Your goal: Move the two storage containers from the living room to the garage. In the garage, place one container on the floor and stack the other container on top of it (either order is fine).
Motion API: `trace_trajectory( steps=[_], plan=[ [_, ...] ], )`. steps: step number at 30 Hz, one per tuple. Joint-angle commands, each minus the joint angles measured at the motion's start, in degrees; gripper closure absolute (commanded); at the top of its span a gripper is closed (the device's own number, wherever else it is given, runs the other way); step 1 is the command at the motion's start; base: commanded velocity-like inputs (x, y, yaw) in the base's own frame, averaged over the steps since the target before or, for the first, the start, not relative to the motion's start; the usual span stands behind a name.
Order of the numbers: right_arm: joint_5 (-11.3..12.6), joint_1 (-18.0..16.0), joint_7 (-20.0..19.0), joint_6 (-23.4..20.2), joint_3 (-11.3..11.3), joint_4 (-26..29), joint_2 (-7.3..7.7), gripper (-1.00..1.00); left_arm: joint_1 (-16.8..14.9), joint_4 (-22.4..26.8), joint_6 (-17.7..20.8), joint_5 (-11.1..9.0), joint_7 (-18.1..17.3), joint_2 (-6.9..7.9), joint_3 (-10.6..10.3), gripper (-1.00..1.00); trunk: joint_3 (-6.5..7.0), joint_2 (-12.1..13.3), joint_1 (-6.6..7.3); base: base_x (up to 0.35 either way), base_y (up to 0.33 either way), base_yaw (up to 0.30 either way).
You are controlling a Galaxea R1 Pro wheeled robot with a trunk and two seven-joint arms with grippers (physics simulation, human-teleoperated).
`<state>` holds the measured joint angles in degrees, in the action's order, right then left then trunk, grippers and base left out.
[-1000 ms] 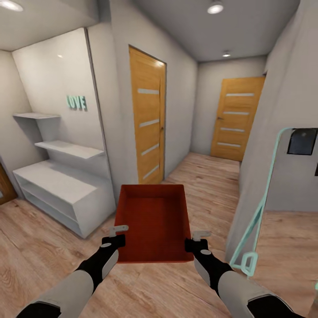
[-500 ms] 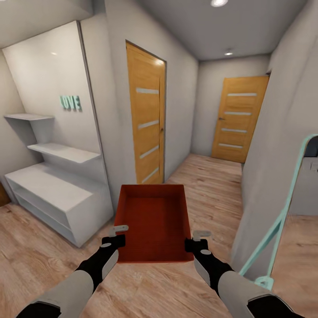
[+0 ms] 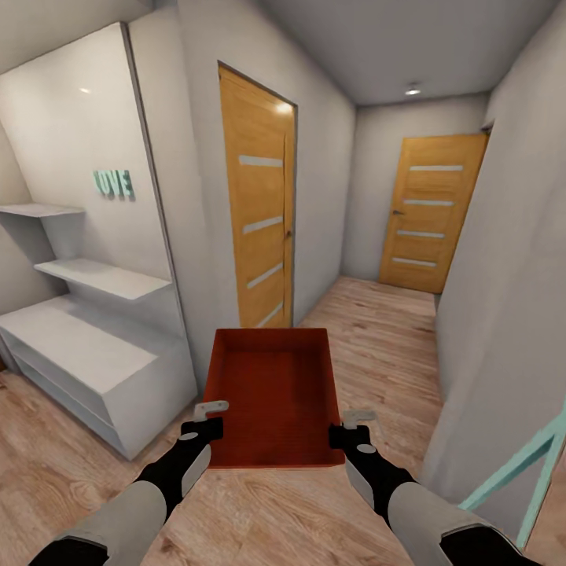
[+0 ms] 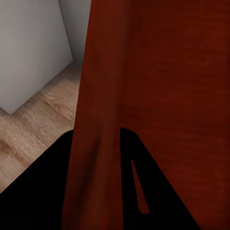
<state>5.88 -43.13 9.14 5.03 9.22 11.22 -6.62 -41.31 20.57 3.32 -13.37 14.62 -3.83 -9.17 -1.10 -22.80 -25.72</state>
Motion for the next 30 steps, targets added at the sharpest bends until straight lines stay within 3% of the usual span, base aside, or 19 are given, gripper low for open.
trace_trajectory(
  steps=[1,12,30],
  plan=[
    [1.0,0.0,0.3,0.2,0.5,-0.1,0.03,1.0,-0.1,0.4,0.4,0.9,0.9,2.6,3.3,1.0,-0.11,-0.1,-0.07,0.321,0.0,0.0],
    [1.1,0.0,0.3,0.2,0.5,-0.1,0.03,1.0,-0.1,0.2,-2.2,0.9,1.0,2.6,3.3,1.0,-0.11,-0.1,-0.07,0.321,0.0,-0.165],
    [1.1,0.0,0.3,0.2,0.5,-0.1,0.03,1.0,-0.1,0.1,-2.4,0.9,0.9,2.6,3.2,1.0,-0.11,-0.1,-0.07,0.321,0.0,-0.241]
  ],
)
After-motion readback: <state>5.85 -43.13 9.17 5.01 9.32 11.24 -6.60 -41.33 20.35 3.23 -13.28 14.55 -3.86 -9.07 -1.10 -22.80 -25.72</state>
